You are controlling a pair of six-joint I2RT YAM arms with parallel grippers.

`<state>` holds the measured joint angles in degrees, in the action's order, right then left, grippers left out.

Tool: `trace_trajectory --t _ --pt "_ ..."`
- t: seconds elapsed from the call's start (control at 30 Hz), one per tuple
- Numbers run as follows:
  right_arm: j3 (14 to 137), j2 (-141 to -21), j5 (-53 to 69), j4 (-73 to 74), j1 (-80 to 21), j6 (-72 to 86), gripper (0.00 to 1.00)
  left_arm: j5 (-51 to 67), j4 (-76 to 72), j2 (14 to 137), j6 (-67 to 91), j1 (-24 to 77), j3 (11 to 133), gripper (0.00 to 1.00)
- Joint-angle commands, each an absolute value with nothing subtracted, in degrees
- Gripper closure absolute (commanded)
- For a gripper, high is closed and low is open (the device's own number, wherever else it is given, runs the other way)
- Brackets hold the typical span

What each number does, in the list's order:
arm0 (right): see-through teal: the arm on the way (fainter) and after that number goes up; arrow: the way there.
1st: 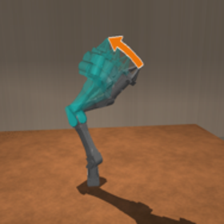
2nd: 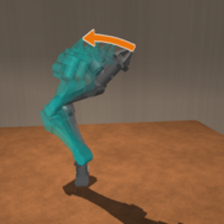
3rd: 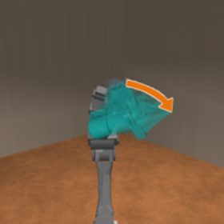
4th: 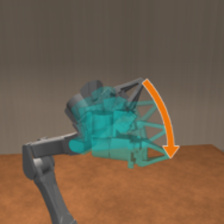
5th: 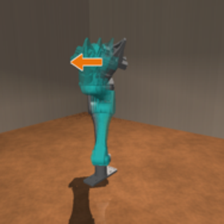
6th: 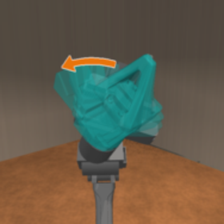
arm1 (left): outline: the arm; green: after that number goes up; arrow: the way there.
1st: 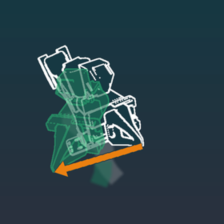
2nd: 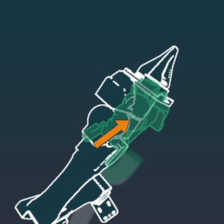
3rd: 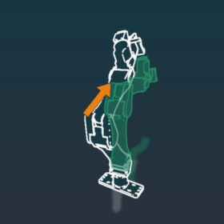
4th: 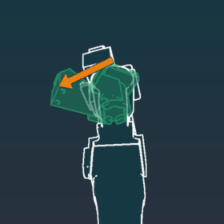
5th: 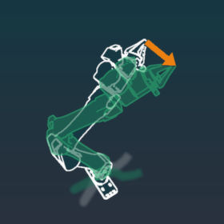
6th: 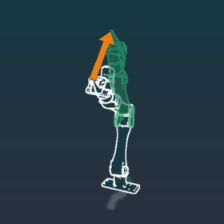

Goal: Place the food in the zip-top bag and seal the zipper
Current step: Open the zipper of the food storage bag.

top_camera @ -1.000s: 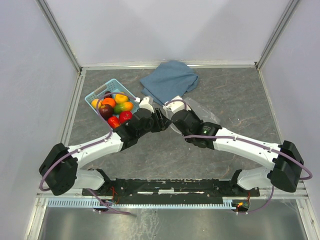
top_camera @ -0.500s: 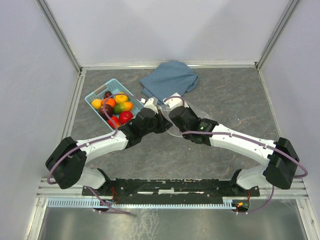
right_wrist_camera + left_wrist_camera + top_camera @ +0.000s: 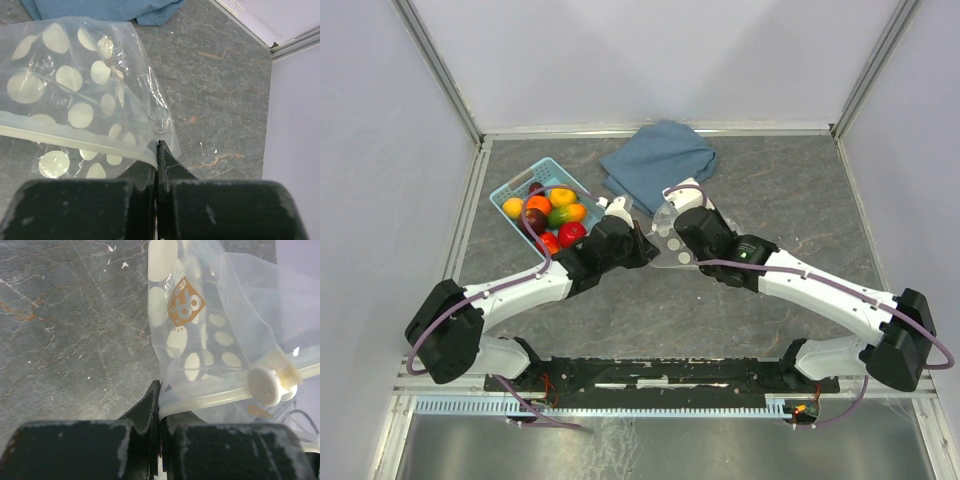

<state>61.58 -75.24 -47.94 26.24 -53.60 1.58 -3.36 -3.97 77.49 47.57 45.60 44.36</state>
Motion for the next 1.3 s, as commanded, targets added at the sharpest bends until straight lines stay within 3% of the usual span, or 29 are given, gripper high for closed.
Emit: trace_trajectory --t 0.0,0.1,0.33,0.7,0.9,1.27 --pt "63.0 -72.2 -50.7 25.5 -52.8 1.1 0.99 -7.7 1.3 75.6 43.8 45.4 45.6 0.97" --pt "62.9 -73.1 -50.2 25.4 -52.7 1.4 0.99 -7.3 2.2 75.6 43.3 45.4 46.6 0.88" --pt "64.0 -74.4 -48.6 26.2 -52.7 2.3 0.99 -6.0 1.7 73.7 42.6 45.4 49.3 0.55" --pt "64.4 -78.7 -50.8 26.6 -52.2 3.6 0.99 -15.1 13.9 62.5 40.1 44.9 51.8 0.21" --pt "64.5 -79.6 -49.2 25.3 -52.0 3.1 0.99 -21.3 21.9 59.0 38.9 40.8 51.7 0.11" --pt "64.0 -79.9 -46.8 24.1 -51.9 2.6 0.99 -16.7 29.2 63.0 32.1 18.4 54.0 0.10"
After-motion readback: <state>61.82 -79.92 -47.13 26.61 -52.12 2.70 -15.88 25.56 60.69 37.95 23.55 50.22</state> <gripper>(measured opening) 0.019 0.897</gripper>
